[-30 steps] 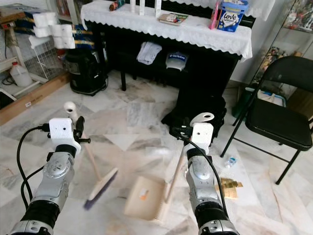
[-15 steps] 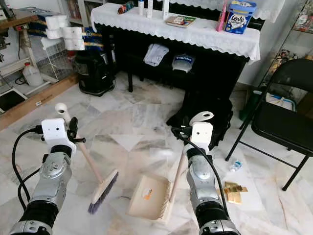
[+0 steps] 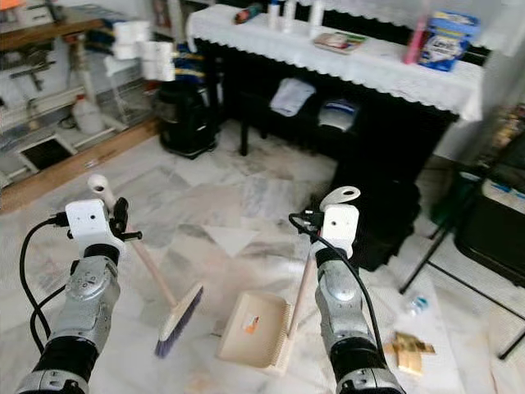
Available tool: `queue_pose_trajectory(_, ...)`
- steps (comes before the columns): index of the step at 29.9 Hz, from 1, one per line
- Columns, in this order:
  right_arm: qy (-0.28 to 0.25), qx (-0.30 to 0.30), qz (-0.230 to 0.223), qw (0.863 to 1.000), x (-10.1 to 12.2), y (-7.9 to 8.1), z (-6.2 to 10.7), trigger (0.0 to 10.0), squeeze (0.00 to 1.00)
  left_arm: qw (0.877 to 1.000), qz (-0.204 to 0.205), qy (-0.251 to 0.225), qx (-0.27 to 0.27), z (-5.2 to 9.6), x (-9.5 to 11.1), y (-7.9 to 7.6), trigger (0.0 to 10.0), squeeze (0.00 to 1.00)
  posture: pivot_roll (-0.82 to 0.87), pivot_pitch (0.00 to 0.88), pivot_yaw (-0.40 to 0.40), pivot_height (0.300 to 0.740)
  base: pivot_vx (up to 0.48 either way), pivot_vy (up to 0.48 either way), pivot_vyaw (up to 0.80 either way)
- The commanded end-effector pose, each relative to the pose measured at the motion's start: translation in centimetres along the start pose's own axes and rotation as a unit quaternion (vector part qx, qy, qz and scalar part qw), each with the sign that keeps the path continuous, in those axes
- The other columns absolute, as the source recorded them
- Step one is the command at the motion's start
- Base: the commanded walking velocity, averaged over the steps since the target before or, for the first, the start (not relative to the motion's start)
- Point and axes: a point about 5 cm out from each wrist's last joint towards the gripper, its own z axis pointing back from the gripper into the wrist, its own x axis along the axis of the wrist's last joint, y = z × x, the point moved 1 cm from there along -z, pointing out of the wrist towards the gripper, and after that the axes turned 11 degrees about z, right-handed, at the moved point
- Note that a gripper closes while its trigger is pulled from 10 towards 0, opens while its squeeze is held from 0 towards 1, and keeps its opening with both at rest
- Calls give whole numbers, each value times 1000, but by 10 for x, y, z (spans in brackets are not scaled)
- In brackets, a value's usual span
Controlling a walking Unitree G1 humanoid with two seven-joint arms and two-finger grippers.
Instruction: Sweep floor
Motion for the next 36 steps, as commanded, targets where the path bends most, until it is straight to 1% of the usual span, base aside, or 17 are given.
queue_pose_trajectory(1, -27, -10, 3, 1000, 12, -7, -6, 10000, 0, 1000, 6, -18, -4, -4, 8, -5, 10000, 0, 26, 0, -58, 740, 304, 0, 0)
queue_pose_trajectory(36, -32, -12, 1, 999, 14, -8, -6, 10000, 0, 1000, 6, -18, -10, -5, 9, -6, 10000, 0, 24, 0, -52, 740, 305, 0, 0)
